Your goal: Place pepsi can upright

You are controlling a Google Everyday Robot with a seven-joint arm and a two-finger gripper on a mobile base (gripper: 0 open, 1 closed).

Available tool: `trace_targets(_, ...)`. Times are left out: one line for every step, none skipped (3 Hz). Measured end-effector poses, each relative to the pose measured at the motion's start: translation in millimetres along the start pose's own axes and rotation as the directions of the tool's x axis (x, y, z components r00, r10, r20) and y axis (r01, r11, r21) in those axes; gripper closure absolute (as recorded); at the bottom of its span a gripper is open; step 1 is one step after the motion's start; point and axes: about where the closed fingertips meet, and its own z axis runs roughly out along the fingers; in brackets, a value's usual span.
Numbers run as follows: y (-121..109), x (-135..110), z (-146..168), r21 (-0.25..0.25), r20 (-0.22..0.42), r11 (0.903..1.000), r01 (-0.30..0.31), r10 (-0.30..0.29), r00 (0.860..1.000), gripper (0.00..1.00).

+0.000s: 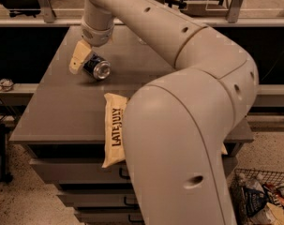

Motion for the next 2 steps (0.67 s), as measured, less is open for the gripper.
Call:
trace_targets(-1.9, 0.4, 4.1, 0.045, -0.072, 0.999, -0.005, 0.009, 0.997, 0.0)
trace_targets(-1.1, 0.8, 10.5, 0.076, -0.134, 0.997, -0.012, 0.022, 0.991, 0.16)
